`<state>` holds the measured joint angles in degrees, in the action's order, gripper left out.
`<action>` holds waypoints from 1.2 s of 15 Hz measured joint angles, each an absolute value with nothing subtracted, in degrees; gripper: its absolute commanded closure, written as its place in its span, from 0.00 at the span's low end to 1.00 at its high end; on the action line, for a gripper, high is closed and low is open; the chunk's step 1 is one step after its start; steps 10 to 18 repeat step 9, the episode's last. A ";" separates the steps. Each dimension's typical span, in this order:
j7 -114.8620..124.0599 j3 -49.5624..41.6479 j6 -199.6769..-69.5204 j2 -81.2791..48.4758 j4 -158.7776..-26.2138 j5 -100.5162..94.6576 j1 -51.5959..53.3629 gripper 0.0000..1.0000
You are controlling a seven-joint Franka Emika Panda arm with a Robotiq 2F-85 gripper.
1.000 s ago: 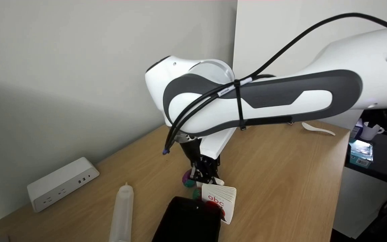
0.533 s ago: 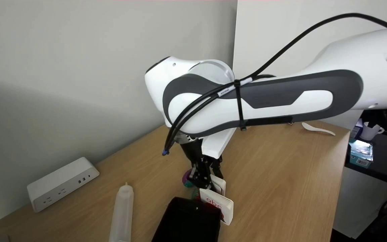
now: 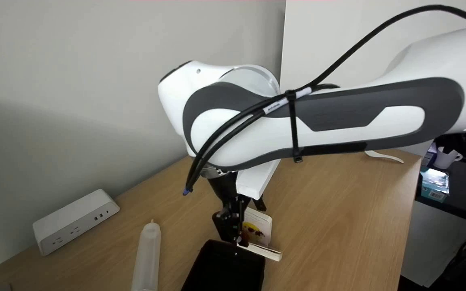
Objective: Take the books out of the bookcase and put them upright on the table
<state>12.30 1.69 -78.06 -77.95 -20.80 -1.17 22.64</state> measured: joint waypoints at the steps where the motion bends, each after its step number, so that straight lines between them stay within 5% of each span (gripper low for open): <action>1: 12.86 1.81 -78.05 -77.43 -20.78 -1.16 23.20 0.00; 18: 13.30 1.84 -77.96 -76.81 -20.82 -1.16 23.62 0.00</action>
